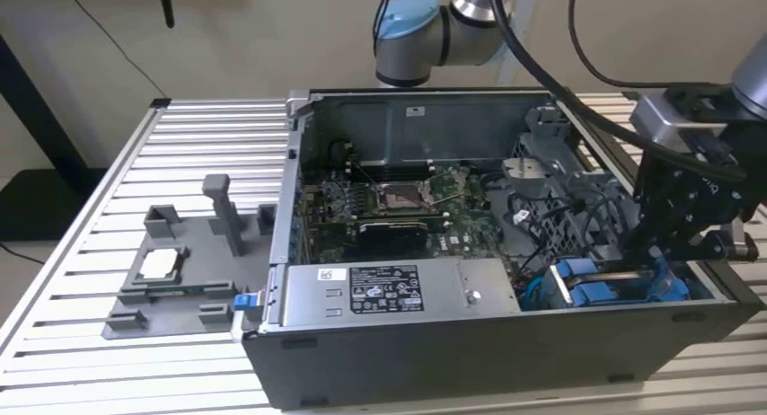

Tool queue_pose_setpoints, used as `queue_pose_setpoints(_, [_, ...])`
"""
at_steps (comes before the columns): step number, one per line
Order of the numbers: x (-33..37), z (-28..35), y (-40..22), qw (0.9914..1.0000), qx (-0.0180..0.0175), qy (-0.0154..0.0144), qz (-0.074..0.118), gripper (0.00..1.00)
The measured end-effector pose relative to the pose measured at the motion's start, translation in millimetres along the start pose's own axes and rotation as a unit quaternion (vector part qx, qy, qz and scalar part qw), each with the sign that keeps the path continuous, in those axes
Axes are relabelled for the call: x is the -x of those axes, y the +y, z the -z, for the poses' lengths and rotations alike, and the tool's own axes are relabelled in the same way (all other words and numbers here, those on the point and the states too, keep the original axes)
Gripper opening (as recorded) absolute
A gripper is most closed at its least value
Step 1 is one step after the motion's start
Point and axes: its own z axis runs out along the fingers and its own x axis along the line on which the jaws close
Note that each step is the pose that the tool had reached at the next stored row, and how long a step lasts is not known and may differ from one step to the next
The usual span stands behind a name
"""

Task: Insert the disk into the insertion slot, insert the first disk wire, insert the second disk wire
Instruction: 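Insert the first disk wire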

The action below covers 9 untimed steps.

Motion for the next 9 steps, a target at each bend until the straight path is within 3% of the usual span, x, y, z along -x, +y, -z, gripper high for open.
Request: queue_pose_setpoints(9, [3.0,40.2,2.1,1.0,0.0,0.0,0.0,0.26])
